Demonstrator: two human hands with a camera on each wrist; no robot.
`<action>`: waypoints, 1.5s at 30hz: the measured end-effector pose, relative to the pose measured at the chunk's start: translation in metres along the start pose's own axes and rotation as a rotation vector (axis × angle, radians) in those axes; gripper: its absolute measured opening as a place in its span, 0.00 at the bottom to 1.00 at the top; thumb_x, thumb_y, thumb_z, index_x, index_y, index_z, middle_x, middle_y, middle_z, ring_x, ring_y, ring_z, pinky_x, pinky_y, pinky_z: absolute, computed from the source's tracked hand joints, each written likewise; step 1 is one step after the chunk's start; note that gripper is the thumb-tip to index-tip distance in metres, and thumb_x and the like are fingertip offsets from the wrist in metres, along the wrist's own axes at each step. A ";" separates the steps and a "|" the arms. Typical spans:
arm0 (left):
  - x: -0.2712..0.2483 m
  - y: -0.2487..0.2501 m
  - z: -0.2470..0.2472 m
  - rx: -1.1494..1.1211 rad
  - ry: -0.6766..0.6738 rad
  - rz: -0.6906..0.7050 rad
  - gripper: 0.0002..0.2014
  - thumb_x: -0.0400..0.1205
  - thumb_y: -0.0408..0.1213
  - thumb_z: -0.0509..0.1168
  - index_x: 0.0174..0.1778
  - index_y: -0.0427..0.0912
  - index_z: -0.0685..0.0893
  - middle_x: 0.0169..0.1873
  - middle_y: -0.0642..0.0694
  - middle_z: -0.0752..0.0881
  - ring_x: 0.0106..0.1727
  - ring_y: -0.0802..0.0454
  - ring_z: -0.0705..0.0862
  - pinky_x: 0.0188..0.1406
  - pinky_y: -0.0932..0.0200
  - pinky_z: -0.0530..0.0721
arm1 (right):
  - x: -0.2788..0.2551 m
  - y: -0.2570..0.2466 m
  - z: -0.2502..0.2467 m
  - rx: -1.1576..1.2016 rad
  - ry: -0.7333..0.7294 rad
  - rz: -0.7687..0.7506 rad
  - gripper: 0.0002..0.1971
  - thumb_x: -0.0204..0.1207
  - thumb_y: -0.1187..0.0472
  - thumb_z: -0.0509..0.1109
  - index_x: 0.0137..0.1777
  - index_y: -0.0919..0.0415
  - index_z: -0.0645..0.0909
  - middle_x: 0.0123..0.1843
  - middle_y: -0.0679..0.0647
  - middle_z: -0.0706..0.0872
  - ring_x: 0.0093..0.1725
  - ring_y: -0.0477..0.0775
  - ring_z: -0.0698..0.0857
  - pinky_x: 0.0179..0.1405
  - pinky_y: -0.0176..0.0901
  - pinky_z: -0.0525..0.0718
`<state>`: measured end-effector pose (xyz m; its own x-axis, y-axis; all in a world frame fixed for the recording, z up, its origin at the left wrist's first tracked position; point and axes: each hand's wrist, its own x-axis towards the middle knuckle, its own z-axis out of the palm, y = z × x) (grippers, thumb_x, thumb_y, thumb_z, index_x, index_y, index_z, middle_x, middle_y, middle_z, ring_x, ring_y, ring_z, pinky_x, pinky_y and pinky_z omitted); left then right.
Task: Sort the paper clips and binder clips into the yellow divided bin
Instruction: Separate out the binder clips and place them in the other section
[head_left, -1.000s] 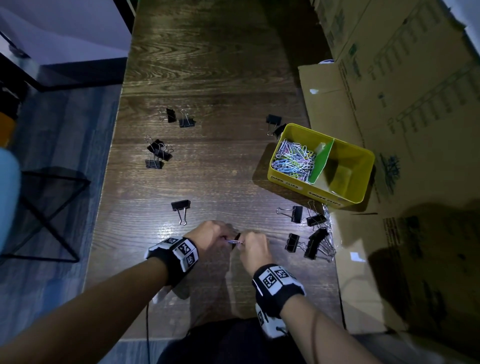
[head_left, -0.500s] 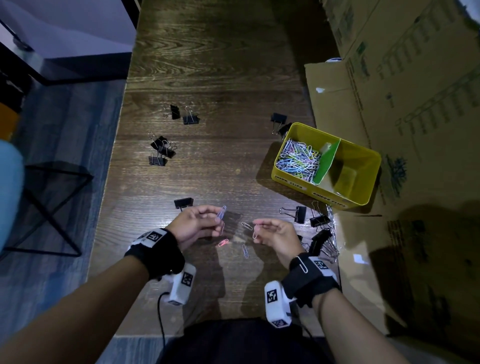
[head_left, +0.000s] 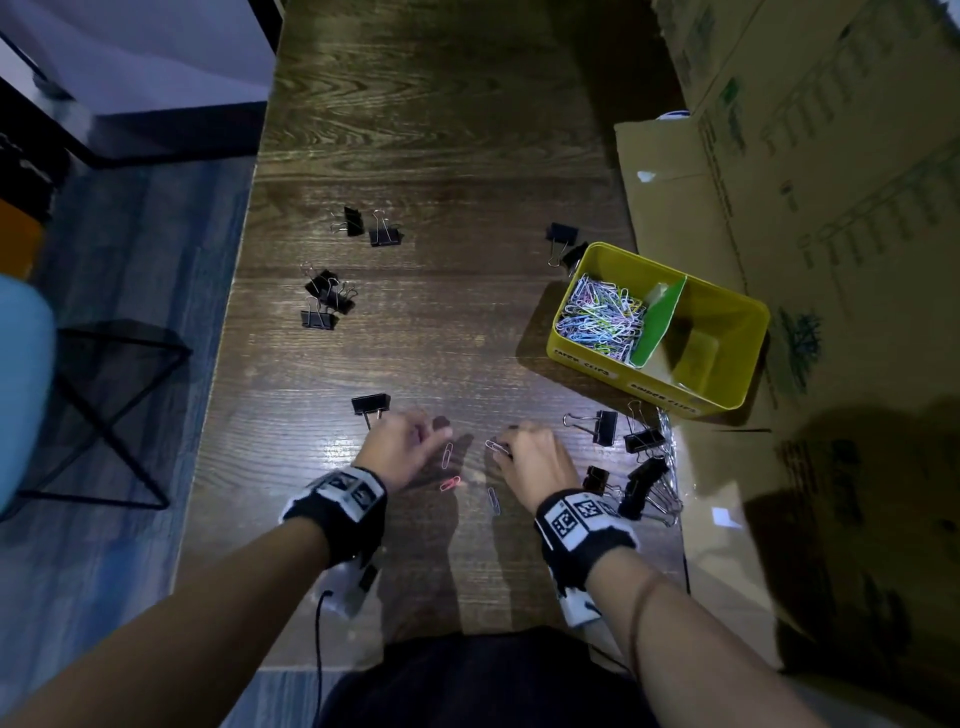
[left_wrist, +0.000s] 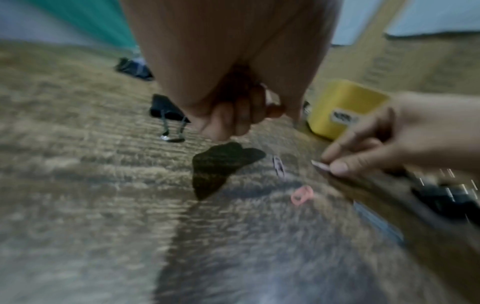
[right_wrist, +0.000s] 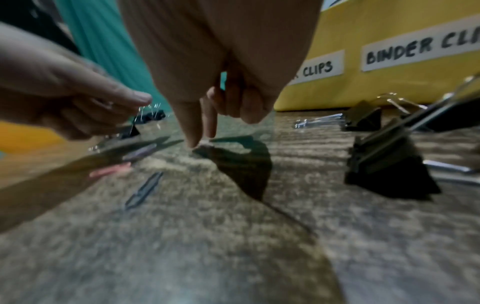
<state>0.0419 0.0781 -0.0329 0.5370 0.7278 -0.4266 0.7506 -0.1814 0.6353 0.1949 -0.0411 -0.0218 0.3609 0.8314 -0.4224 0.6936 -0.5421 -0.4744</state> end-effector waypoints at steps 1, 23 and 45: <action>-0.004 0.003 0.001 0.175 0.003 0.028 0.17 0.73 0.54 0.71 0.37 0.43 0.81 0.30 0.49 0.82 0.32 0.53 0.80 0.34 0.62 0.75 | 0.000 -0.001 0.003 -0.036 0.005 -0.020 0.10 0.79 0.62 0.67 0.55 0.65 0.85 0.56 0.61 0.84 0.51 0.60 0.85 0.50 0.51 0.86; -0.018 0.032 -0.012 -1.221 -0.144 -0.391 0.06 0.67 0.32 0.49 0.26 0.43 0.67 0.19 0.46 0.66 0.19 0.53 0.64 0.20 0.67 0.55 | -0.008 0.016 -0.010 1.598 -0.244 0.284 0.11 0.74 0.71 0.50 0.38 0.60 0.72 0.30 0.52 0.70 0.25 0.45 0.66 0.23 0.38 0.61; -0.025 0.010 0.006 0.342 -0.171 0.170 0.09 0.73 0.46 0.72 0.43 0.45 0.86 0.41 0.46 0.90 0.44 0.47 0.86 0.42 0.63 0.77 | -0.026 -0.008 0.015 -0.007 -0.227 0.038 0.08 0.78 0.61 0.64 0.45 0.64 0.83 0.48 0.63 0.87 0.51 0.62 0.86 0.42 0.43 0.78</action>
<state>0.0387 0.0542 -0.0198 0.6989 0.5534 -0.4530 0.7148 -0.5197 0.4679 0.1704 -0.0599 -0.0191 0.2378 0.7612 -0.6033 0.6869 -0.5710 -0.4496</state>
